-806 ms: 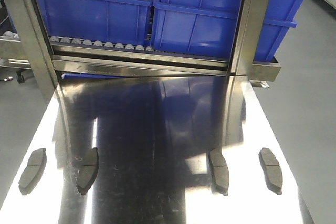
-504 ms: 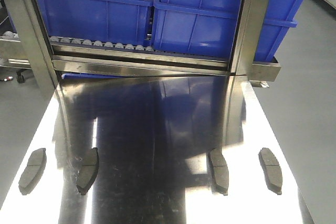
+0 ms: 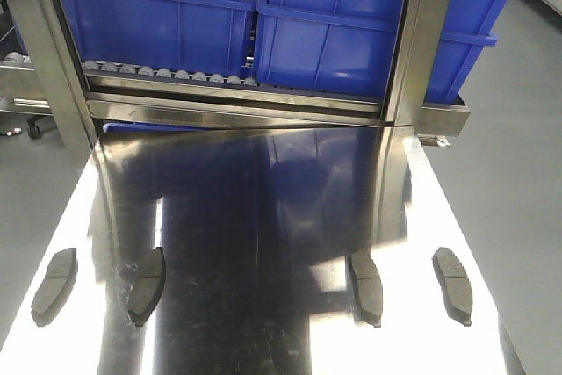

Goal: Move and align brake pads A on conveyor

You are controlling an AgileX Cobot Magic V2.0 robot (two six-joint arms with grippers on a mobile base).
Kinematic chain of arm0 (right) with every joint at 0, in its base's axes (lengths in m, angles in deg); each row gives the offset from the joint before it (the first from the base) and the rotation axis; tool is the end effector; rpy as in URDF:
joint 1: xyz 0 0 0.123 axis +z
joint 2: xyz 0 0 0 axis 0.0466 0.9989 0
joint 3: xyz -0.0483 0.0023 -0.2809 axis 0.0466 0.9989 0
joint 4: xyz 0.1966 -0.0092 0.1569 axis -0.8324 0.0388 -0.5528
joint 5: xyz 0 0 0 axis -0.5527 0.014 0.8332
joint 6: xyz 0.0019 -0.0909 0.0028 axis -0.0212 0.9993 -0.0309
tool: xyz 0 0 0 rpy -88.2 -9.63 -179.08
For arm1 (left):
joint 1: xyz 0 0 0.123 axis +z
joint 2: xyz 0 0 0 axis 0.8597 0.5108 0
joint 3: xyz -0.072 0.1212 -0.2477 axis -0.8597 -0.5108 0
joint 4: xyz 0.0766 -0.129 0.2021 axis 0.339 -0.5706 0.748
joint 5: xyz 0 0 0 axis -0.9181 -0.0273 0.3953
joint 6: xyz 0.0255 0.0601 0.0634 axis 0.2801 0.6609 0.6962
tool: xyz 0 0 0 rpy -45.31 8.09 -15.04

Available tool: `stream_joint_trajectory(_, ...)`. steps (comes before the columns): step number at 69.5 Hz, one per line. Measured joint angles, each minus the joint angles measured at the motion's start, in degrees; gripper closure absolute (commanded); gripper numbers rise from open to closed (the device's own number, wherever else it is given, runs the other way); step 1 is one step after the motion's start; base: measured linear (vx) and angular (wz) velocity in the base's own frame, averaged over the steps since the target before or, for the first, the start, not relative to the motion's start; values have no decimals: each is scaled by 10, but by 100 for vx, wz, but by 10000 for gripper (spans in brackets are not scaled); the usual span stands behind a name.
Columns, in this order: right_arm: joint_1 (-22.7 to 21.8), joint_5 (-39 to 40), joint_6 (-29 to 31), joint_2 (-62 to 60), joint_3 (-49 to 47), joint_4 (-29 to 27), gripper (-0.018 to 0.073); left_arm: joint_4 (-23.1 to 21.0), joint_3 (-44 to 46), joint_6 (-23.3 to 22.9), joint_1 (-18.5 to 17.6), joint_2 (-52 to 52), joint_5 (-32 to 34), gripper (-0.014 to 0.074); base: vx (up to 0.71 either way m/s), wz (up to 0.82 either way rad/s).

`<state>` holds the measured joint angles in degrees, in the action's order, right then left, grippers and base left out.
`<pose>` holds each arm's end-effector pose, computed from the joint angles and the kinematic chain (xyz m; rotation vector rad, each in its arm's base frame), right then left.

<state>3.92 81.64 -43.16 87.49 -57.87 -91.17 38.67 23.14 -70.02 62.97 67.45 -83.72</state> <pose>0.0568 0.0015 0.1978 0.0064 1.5744 0.0440 0.0564 0.0040 0.1925 -0.0566 1.6296 0.0529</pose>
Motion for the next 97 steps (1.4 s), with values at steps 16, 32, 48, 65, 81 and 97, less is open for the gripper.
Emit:
stream_joint_trajectory(16,0,0,0,0,0,0,566,0,0,0,0,0,5,603,0,0)
stream_joint_trajectory(32,0,0,0,0,0,0,566,0,30,-1,0,4,-11,603,0,0)
stream_joint_trajectory(48,0,0,0,0,0,0,566,0,202,-1,0,159,-160,603,0,0)
stream_joint_trajectory(65,0,0,0,0,0,0,566,0,263,-1,0,297,-225,555,0,0)
stream_joint_trajectory(81,0,0,0,0,0,0,566,0,263,-2,0,307,-226,169,0,0)
stream_joint_trajectory(97,0,0,0,0,0,0,566,0,264,-2,0,307,-231,-124,0,0)
